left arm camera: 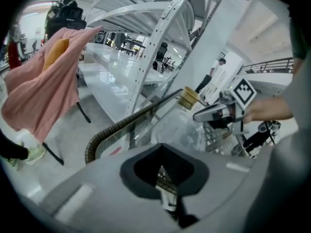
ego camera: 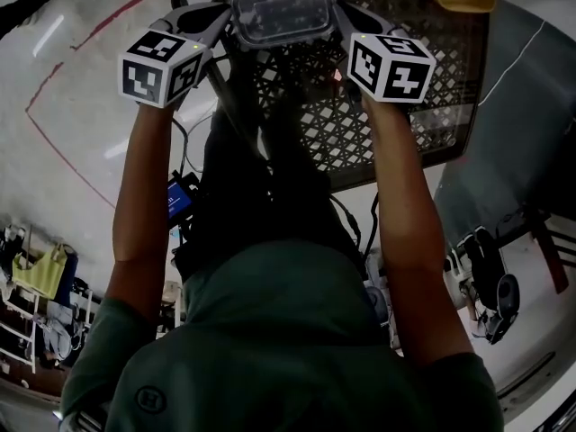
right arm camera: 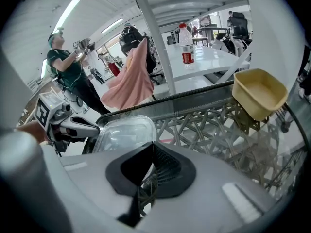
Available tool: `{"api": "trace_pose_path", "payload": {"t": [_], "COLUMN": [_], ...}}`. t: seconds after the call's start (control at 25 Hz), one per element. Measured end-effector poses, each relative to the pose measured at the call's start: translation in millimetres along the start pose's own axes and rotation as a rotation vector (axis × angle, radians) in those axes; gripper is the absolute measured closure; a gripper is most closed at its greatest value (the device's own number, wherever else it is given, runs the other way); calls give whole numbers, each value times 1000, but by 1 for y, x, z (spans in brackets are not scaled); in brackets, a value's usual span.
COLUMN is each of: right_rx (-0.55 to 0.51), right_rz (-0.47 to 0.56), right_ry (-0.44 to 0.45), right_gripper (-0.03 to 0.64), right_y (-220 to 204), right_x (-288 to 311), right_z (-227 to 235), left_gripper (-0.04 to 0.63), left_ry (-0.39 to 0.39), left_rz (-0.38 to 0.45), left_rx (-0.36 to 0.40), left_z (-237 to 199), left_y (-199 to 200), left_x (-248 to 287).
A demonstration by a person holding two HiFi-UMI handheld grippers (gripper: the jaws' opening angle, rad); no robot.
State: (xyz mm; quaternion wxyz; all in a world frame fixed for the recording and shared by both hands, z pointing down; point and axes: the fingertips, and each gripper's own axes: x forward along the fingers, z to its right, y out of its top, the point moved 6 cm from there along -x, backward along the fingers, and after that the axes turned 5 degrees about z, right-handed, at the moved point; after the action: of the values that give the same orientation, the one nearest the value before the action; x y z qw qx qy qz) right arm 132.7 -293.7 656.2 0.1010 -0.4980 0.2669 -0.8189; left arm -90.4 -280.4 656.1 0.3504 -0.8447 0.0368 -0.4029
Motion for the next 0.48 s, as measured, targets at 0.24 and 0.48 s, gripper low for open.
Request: {"api": "trace_pose_path", "payload": {"t": [0.24, 0.48], "right_rx": [2, -25], "right_rz": [43, 85], "right_ry": [8, 17], "right_gripper": [614, 614], "right_y": [11, 29], "right_x": [-15, -35], "right_z": [-16, -31], "left_gripper": [595, 594], "left_ry": [-27, 27], "left_rz": [7, 25], "left_rx": [-4, -35], "left_z": [12, 9], "left_y": [4, 1], "left_x": [-5, -11]}}
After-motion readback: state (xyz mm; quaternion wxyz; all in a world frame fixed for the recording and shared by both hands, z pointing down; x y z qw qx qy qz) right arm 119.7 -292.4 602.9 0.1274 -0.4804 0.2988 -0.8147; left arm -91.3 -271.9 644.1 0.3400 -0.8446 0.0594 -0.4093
